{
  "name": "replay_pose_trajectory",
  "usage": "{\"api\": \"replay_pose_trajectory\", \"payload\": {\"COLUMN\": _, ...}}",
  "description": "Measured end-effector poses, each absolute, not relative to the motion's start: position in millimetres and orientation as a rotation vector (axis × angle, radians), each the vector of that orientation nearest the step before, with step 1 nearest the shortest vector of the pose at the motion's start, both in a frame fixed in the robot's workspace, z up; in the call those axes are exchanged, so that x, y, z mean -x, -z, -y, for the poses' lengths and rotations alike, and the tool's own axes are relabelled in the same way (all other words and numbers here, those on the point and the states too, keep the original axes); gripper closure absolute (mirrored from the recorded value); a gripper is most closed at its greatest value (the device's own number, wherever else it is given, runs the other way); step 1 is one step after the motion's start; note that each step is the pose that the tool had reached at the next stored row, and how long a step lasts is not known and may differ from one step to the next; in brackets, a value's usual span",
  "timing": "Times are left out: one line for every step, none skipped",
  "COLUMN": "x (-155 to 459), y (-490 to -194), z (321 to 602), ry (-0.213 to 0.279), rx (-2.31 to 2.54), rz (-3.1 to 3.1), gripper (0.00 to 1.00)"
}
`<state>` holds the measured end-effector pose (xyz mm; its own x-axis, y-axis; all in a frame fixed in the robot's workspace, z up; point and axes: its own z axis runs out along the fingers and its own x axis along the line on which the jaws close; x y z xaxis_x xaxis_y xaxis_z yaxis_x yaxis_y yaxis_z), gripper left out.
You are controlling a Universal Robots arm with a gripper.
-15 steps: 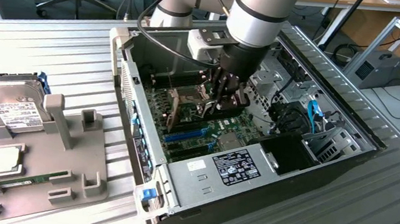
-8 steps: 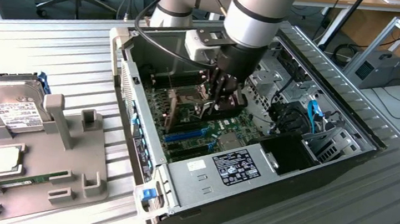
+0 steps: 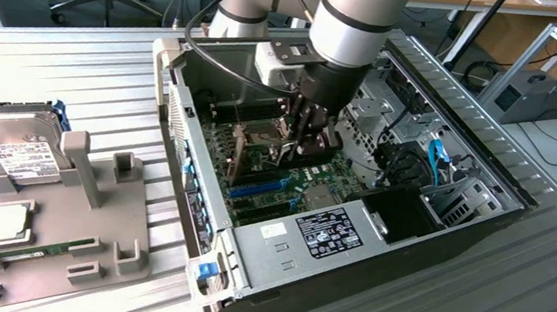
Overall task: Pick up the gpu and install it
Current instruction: 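Insert the gpu into the slot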
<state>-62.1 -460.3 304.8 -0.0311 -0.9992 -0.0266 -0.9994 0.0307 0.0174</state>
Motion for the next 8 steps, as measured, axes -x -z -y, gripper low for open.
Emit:
{"api": "replay_pose_trajectory", "payload": {"x": 62.2, "y": -304.7, "z": 460.3, "ry": -0.049, "rx": 2.182, "rz": -2.25, "gripper": 0.74}}
{"api": "replay_pose_trajectory", "payload": {"x": 62.4, "y": -304.6, "z": 460.4, "ry": -0.049, "rx": 2.182, "rz": -2.25, "gripper": 0.74}}
{"api": "replay_pose_trajectory", "payload": {"x": 62.6, "y": -304.6, "z": 460.4, "ry": -0.049, "rx": 2.182, "rz": -2.25, "gripper": 0.74}}
{"api": "replay_pose_trajectory", "payload": {"x": 62.7, "y": -304.5, "z": 460.4, "ry": -0.049, "rx": 2.182, "rz": -2.25, "gripper": 0.74}}
{"api": "replay_pose_trajectory", "payload": {"x": 62.8, "y": -304.5, "z": 460.5, "ry": -0.049, "rx": 2.182, "rz": -2.25, "gripper": 0.74}}
{"api": "replay_pose_trajectory", "payload": {"x": 63.1, "y": -304.4, "z": 460.5, "ry": -0.049, "rx": 2.182, "rz": -2.25, "gripper": 0.74}}
{"api": "replay_pose_trajectory", "payload": {"x": 63.4, "y": -304.2, "z": 460.6, "ry": -0.049, "rx": 2.182, "rz": -2.25, "gripper": 0.74}}
{"api": "replay_pose_trajectory", "payload": {"x": 63.6, "y": -304.1, "z": 460.7, "ry": -0.049, "rx": 2.182, "rz": -2.25, "gripper": 0.74}}
